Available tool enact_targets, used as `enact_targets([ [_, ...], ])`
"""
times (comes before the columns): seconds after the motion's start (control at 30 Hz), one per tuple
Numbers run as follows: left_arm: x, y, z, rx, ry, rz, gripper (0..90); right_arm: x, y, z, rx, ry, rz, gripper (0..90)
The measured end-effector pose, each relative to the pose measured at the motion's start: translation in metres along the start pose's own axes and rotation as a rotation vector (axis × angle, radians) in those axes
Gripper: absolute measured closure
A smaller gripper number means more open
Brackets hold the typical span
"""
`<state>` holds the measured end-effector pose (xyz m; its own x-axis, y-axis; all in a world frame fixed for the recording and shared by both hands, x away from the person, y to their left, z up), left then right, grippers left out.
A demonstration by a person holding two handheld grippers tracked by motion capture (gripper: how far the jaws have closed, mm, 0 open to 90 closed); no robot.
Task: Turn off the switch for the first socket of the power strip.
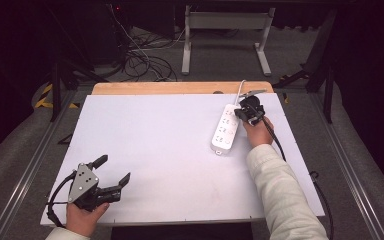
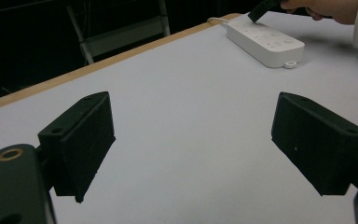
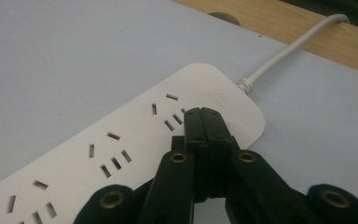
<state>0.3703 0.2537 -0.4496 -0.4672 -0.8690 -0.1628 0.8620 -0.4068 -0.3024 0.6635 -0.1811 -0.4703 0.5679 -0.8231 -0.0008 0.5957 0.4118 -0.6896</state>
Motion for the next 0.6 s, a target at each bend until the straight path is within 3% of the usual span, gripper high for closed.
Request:
enact_targets([
  [0.6, 0.0, 0.0001, 0.0001, 0.002, 0.007, -0.003, 13.7, -0.0018, 0.0041, -0.0026, 0.011, -0.002, -0.026, 90.0],
])
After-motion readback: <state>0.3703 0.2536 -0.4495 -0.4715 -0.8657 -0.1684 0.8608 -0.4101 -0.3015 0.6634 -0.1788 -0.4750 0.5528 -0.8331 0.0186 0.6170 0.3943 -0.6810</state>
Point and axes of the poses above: each handheld gripper's, and its own axes: y roughly forward along the jaws, z roughly out of its top, x roughly to its right, the point moved 3 cm from there along y, roughly forward along the jaws, and after that the axes turned 5 degrees about z, right-handed, at the moved point
